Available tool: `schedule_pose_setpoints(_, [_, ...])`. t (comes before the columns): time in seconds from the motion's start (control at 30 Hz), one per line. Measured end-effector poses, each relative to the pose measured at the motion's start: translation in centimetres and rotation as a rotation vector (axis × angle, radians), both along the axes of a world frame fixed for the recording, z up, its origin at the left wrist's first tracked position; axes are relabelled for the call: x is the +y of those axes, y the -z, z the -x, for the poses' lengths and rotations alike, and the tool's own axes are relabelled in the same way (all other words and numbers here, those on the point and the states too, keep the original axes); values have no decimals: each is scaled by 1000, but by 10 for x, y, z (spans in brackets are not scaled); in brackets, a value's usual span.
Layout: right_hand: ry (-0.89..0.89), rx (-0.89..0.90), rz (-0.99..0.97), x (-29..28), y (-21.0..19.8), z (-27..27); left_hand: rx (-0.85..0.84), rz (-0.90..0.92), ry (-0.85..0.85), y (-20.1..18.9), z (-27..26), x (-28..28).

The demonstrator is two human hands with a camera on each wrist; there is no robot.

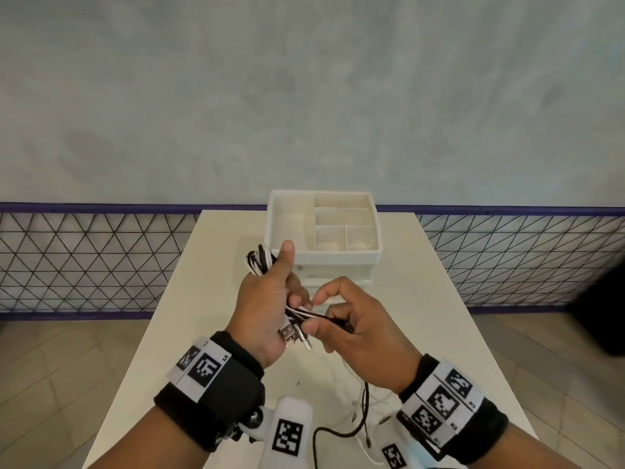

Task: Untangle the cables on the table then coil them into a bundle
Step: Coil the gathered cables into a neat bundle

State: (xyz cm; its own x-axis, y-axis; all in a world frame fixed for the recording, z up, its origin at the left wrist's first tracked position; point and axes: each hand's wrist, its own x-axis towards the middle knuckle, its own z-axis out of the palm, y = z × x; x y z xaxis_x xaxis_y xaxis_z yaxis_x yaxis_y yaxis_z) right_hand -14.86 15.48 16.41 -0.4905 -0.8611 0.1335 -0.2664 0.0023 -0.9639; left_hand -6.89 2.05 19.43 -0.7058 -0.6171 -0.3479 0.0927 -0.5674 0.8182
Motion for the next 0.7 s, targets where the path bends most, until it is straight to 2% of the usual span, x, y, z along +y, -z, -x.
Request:
schedule_pose_setpoints(0.1, [-60, -115, -10, 6, -3, 4, -34, 19, -2, -2, 1, -5])
schedule_pose_setpoints(0.3, [-161, -88, -81, 14, -12, 13, -116, 80, 104, -1, -2, -14])
schedule_pose_setpoints(0.37, [-162, -27, -105, 17, -17, 15, -121, 123, 161, -3, -5, -19])
schedule_pose_setpoints(0.43, [-159, 83, -139, 17, -22, 14, -184, 251, 357, -5, -9, -21])
schedule_pose_setpoints(0.53, [-251, 247, -243, 12, -32, 13, -281, 469, 707, -8, -16, -17])
schedule_pose_setpoints(0.63, [-372, 329, -351, 10, -42, 15, -209, 423, 929, -11, -22, -7])
schedule_pose_setpoints(0.7, [-414, 344, -353, 8, -44, 14, -177, 406, 1011, -7, -25, -2])
